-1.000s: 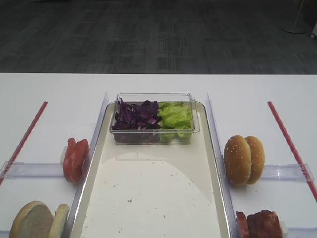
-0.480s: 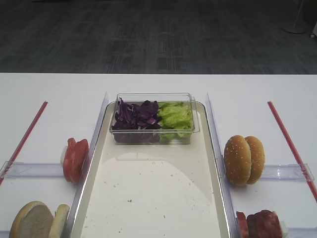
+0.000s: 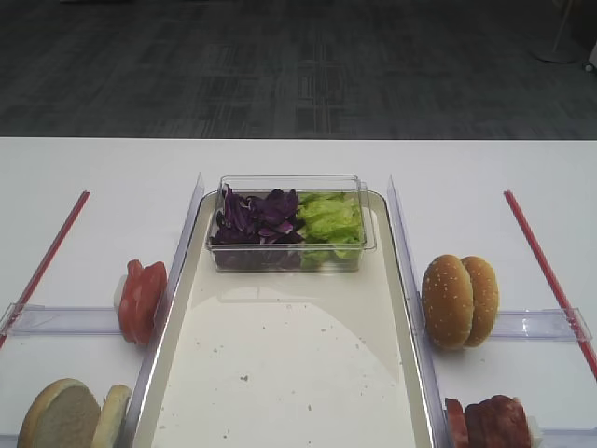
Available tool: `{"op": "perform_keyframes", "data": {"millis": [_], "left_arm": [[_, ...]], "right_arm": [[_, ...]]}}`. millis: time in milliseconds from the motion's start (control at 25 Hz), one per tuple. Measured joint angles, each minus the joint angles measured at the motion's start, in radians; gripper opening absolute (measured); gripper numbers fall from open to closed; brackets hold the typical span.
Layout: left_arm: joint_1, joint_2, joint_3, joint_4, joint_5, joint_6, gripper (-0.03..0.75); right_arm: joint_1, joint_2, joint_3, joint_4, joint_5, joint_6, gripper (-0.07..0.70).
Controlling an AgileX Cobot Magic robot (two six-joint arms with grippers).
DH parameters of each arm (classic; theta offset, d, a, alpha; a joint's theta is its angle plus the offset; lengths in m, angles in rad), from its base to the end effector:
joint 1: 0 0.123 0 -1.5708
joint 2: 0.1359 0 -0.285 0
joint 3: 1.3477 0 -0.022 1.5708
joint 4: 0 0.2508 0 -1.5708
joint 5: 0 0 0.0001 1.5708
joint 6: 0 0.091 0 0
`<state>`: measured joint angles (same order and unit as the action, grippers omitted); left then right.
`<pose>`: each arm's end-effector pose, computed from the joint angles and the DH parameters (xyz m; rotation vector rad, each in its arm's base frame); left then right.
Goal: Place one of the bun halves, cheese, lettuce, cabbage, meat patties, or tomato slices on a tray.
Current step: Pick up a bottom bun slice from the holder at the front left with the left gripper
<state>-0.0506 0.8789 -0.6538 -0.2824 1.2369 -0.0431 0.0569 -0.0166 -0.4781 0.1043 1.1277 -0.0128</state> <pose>0.1177 -0.0300 0.2665 -0.0868 2.9294 -0.4198 -0.0085 0.0081 0.2662 -0.0825 2.1139 0.1526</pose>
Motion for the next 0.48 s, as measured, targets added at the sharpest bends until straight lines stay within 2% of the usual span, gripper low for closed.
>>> {"op": "perform_keyframes", "data": {"millis": [480], "left_arm": [[0.0, 0.0, 0.0, -0.012, 0.0, 0.011, 0.439]], "right_arm": [[0.0, 0.0, 0.0, 0.0, 0.0, 0.0, 0.549]]}}
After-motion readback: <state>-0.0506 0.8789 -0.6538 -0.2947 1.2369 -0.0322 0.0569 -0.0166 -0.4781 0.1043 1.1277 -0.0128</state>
